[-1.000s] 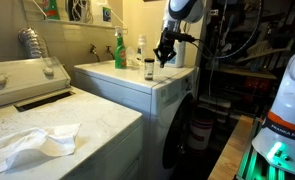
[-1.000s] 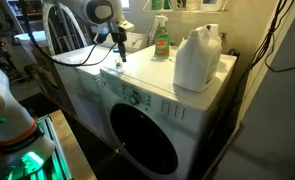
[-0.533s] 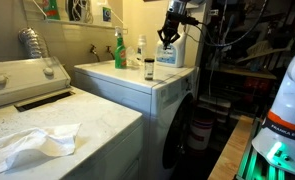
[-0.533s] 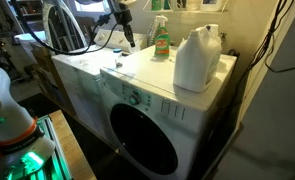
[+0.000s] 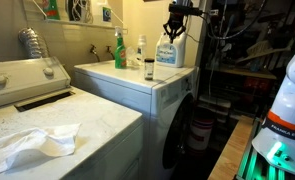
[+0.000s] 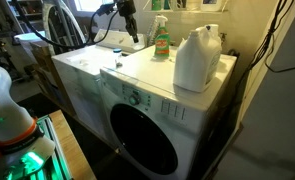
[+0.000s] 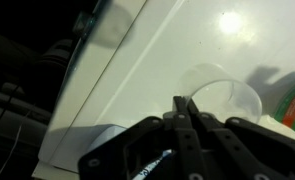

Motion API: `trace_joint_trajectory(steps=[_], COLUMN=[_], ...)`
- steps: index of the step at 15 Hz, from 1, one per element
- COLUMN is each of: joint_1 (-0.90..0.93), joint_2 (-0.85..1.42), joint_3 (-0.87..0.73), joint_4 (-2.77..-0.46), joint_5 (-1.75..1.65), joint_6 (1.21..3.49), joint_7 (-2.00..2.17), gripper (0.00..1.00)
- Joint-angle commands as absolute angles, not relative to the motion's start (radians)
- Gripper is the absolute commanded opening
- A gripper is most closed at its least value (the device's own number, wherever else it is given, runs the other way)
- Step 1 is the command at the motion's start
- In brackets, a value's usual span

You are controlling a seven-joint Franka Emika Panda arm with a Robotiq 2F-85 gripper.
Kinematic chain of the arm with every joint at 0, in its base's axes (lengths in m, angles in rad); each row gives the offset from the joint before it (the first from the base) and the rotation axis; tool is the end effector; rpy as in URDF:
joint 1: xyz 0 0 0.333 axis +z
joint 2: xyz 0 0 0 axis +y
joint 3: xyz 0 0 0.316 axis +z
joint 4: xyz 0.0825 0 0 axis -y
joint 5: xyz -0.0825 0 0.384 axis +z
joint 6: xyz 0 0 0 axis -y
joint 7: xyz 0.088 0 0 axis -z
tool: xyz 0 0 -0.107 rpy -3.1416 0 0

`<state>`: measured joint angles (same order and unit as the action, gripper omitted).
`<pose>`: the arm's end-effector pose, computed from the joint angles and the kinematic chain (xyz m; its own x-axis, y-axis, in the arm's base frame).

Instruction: Move the clear cup backwards

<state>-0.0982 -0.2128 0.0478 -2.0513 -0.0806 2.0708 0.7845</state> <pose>0.5156 -0.0285 0.5535 0.6679 -0.7099 0.2234 -0.7090 -0.6982 -0.0991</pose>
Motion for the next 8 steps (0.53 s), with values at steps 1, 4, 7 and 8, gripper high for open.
trace_joint_trajectory(steps=[1, 4, 7, 8], joint_1=[-0.090, -0.086, -0.090, -0.089], joint_2=[-0.211, -0.144, -0.059, -0.031], joint_3=[0.040, 0.034, 0.023, 0.016], joint_4=[-2.049, -1.999, -1.923, -1.897], joint_5=[-0.082, -0.046, -0.021, -0.013], joint_6=[2.068, 2.160, 2.223, 2.235], joint_7=[0.786, 0.793, 0.837, 0.850], gripper=[0.01, 0.01, 0.01, 0.01])
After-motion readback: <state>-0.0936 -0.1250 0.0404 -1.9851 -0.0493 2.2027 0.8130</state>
